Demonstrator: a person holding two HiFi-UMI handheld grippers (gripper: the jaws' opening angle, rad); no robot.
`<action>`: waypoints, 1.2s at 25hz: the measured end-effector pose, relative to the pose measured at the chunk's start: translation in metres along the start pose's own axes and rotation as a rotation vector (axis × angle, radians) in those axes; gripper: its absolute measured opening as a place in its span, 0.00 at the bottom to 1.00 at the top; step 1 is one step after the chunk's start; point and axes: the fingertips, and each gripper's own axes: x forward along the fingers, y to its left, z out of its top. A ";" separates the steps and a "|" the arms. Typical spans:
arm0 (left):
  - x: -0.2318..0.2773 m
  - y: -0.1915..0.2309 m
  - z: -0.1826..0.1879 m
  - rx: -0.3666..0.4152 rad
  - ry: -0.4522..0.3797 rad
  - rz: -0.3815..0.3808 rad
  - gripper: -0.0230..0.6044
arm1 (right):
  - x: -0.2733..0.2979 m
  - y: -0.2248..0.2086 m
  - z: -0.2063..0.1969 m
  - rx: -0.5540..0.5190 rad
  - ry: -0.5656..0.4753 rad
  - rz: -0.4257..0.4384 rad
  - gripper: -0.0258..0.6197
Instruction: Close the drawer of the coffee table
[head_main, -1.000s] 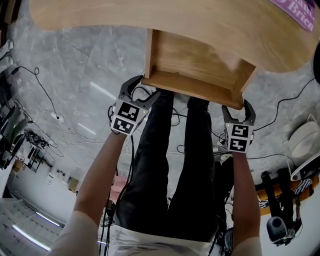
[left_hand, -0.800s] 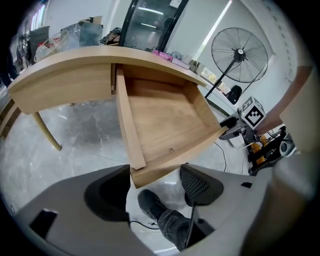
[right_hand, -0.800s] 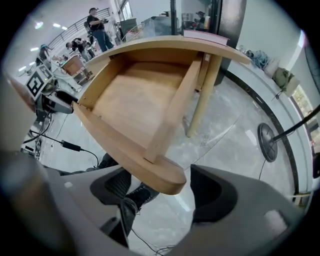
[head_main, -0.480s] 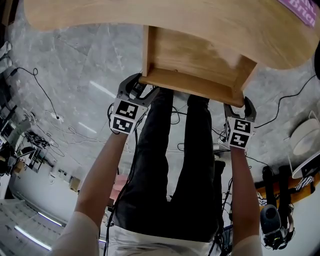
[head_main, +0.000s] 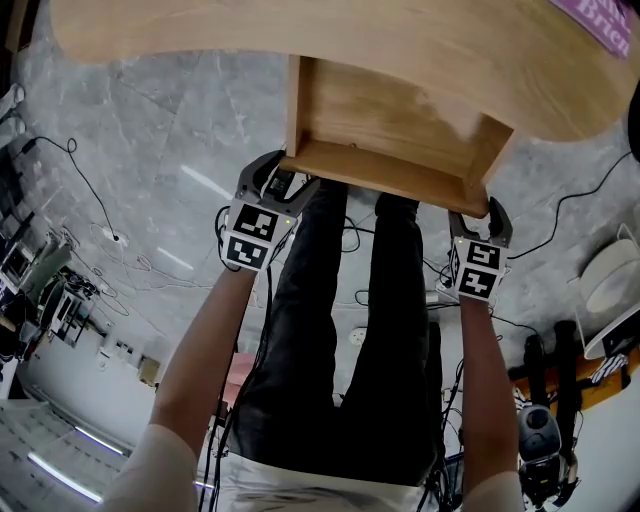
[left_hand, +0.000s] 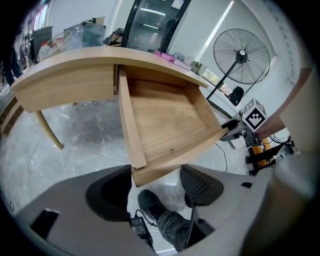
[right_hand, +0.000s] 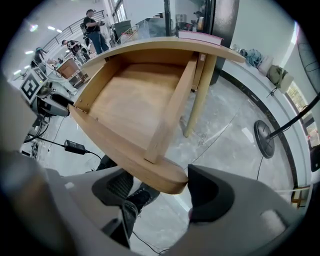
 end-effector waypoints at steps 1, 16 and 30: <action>0.000 0.000 0.000 0.000 0.000 0.001 0.54 | -0.001 0.000 0.000 -0.003 -0.001 -0.002 0.58; -0.016 0.001 0.018 0.011 -0.030 0.008 0.54 | -0.016 -0.002 0.016 0.006 -0.044 -0.013 0.58; -0.022 0.009 0.049 0.029 -0.089 0.031 0.54 | -0.023 -0.010 0.044 0.006 -0.113 -0.022 0.58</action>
